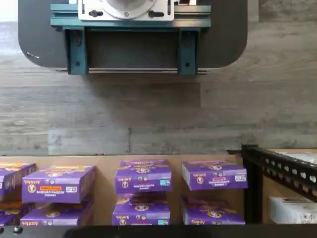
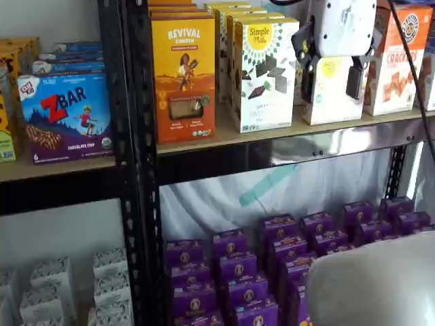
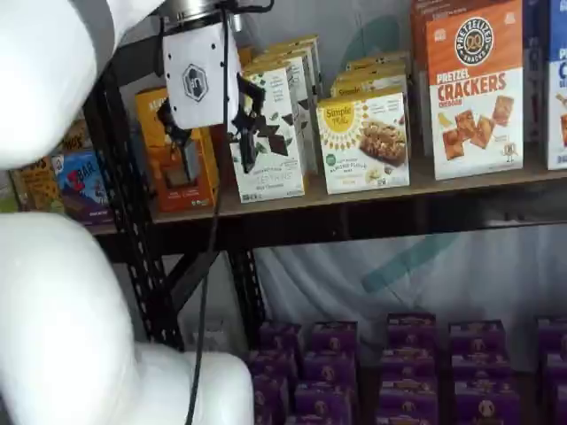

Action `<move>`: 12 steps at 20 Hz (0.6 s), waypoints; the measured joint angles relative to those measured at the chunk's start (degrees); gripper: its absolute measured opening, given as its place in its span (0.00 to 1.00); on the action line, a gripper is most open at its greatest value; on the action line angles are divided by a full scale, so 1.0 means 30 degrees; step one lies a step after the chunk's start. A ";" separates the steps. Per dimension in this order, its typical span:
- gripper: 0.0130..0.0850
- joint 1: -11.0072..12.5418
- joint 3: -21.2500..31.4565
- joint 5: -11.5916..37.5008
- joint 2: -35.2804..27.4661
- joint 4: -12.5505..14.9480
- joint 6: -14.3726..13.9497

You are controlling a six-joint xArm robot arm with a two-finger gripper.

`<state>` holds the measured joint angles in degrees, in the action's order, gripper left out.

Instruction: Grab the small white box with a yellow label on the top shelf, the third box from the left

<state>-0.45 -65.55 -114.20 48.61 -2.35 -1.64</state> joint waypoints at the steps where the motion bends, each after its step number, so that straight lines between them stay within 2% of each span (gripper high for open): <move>1: 1.00 0.0008 -0.0075 -0.0146 -0.0090 -0.0013 0.0000; 7: 1.00 0.0143 -0.0114 -0.0177 -0.0153 -0.0149 0.0080; 12: 1.00 -0.0035 0.0062 0.0295 -0.0097 0.0311 0.0100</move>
<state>-0.56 -65.36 -113.31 48.32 -1.42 -1.34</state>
